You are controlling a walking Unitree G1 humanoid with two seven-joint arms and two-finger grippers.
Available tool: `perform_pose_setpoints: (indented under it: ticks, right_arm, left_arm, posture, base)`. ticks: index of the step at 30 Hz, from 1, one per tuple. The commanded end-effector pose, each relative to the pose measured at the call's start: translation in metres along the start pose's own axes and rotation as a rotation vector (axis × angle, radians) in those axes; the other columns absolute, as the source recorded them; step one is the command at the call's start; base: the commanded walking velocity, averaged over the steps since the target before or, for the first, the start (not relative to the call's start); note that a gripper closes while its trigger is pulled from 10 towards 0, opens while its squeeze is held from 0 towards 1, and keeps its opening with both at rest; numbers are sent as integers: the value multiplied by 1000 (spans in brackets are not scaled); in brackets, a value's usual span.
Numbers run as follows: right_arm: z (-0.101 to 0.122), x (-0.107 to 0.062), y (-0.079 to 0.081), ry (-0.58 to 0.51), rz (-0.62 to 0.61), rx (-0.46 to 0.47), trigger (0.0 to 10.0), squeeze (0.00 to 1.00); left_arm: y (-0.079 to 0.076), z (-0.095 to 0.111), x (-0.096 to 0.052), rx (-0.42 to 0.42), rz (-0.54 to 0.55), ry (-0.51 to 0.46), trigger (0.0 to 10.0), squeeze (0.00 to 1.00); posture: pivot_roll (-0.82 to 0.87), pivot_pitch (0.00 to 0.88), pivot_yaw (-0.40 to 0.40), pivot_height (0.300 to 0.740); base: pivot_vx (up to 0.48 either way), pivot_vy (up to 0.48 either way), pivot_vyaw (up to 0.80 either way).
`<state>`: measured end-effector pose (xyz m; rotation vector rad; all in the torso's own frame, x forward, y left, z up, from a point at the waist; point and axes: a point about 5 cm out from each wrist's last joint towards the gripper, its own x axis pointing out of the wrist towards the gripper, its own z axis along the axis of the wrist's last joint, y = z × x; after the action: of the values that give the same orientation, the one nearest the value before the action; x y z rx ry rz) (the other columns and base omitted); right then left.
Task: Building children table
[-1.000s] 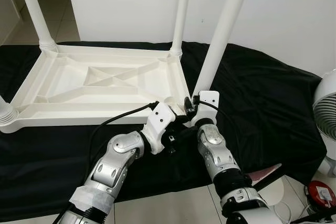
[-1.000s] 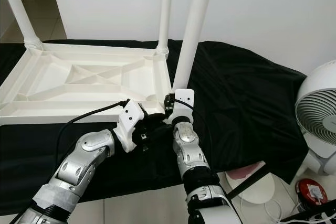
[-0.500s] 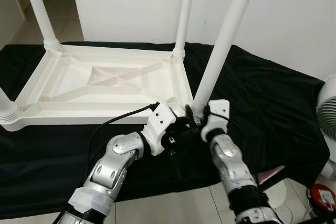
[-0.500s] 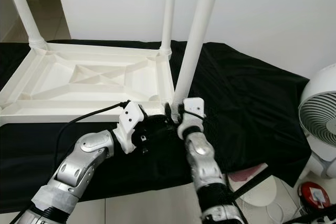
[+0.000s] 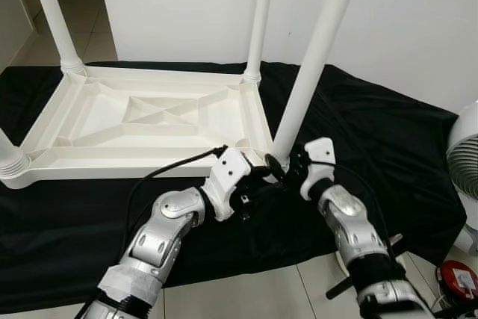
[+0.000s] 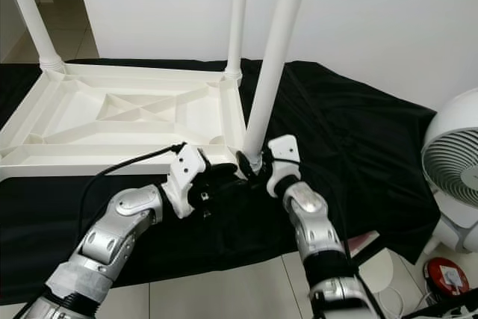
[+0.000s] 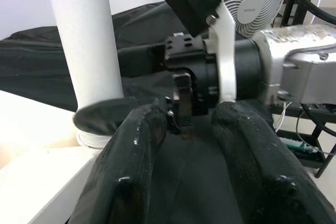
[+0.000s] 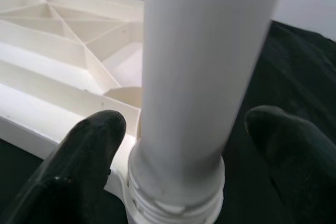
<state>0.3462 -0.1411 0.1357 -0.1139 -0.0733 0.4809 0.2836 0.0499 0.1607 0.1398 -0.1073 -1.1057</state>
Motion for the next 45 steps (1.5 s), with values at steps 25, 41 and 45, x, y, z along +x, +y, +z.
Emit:
perform_pose_setpoints:
  ticks: [25, 41, 45]
  right_arm:
    - [-20, -3, 14, 102, 336, 59, 0, 0]
    - [-6, -2, 35, 53, -170, 115, 0, 0]
    - [-5, -4, 46, 53, -358, 167, 0, 0]
  left_arm:
    - [0, 2, 0, 8, 19, -4, 10000, 0]
    - [-6, 0, 2, -10, 0, -5, 10000, 0]
    - [-7, 0, 2, -16, -2, -3, 10000, 0]
  posture:
    - [44, 0, -74, 740]
    - [15, 29, -74, 740]
    - [12, 35, -78, 740]
  base:
    - [0, 0, 0]
    - [0, 0, 0]
    - [0, 0, 0]
